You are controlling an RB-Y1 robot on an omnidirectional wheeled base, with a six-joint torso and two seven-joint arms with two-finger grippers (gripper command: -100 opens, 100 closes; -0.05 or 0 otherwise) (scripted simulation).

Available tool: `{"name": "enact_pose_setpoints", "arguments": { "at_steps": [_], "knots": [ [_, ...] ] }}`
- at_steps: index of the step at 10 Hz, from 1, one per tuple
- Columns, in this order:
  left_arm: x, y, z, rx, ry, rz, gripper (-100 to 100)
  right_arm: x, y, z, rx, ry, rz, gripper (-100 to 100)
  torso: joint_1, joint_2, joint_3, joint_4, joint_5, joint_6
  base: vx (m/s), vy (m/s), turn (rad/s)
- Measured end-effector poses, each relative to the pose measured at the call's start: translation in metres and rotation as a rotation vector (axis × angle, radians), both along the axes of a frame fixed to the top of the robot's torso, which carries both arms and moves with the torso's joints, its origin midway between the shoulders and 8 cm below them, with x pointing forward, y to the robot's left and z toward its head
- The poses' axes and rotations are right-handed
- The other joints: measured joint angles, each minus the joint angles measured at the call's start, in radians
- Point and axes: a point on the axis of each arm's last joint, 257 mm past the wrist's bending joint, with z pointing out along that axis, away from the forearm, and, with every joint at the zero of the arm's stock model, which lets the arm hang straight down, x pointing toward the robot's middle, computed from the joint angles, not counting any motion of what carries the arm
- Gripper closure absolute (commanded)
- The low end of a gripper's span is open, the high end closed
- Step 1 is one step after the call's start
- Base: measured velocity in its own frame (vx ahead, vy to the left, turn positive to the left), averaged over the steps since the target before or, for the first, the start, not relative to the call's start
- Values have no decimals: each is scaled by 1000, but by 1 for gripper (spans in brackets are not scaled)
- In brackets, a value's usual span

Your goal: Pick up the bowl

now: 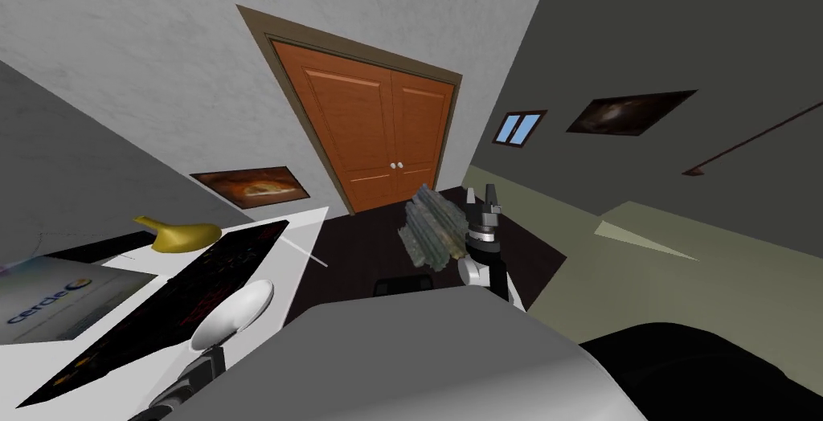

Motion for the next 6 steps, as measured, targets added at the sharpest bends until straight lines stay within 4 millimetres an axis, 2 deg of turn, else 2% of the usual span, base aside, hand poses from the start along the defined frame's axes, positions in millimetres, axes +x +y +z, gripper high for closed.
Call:
{"name": "enact_pose_setpoints", "arguments": {
  "at_steps": [3, 4, 6],
  "knots": [
    [-46, 42, 0, 44, 95, 70, -100, 0, 0, 0, 0, 0, 0, 0, 1, -1, 0, 0, 0, 0, 17, 14, -243],
    [-58, 47, 4, 51, 119, 87, -100, 0, 0, 0, 0, 0, 0, 0, 1, -1, -1, 0, 0, 0, 13, 14, -57],
    [-68, 58, 6, 67, 150, 109, -100, 0, 0, 0, 0, 0, 0, 0, 0, -1, 0, 0, 0, 0, 11, 9, -117]
  ]
}}
